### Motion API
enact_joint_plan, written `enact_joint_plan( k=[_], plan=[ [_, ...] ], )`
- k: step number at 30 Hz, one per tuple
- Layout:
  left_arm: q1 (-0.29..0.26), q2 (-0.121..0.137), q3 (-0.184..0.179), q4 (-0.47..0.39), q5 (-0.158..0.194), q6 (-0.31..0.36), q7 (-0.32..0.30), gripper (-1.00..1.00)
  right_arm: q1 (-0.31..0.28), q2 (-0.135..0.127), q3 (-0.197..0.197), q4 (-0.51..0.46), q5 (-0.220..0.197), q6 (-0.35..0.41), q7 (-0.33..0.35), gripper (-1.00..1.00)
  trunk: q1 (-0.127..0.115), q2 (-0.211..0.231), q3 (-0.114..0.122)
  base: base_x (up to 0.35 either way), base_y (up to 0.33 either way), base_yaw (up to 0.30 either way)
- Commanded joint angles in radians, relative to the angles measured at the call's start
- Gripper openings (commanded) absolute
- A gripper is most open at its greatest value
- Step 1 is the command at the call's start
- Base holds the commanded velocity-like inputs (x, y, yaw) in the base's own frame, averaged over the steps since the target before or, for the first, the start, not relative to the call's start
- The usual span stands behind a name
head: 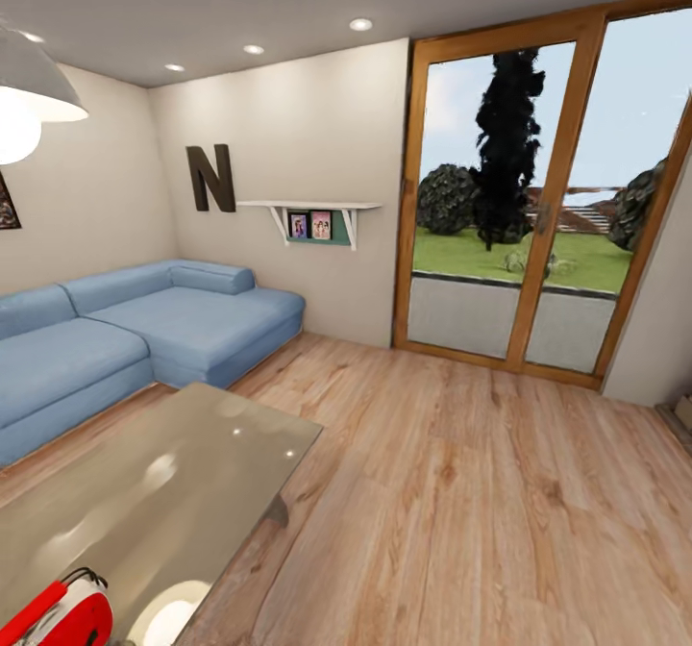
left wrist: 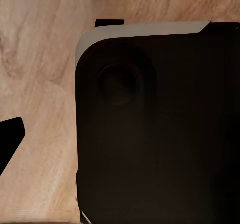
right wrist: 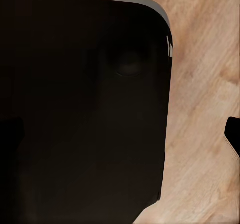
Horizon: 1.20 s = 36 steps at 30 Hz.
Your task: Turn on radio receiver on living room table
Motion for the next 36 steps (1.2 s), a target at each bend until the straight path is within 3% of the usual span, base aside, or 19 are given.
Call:
enact_joint_plan(
  k=[1, 36],
  plan=[
    [0.000, 0.000, 0.000, 0.000, 0.000, 0.000, 0.000, 1.00, 0.000, 0.000, 0.000, 0.000, 0.000, 0.000, 0.000, 1.00, 0.000, 0.000, 0.000, 0.000, 0.000, 0.286],
    [0.000, 0.000, 0.000, 0.000, 0.000, 0.000, 0.000, 1.00, 0.000, 0.000, 0.000, 0.000, 0.000, 0.000, 0.000, 1.00, 0.000, 0.000, 0.000, 0.000, 0.000, 0.286]
  ],
)
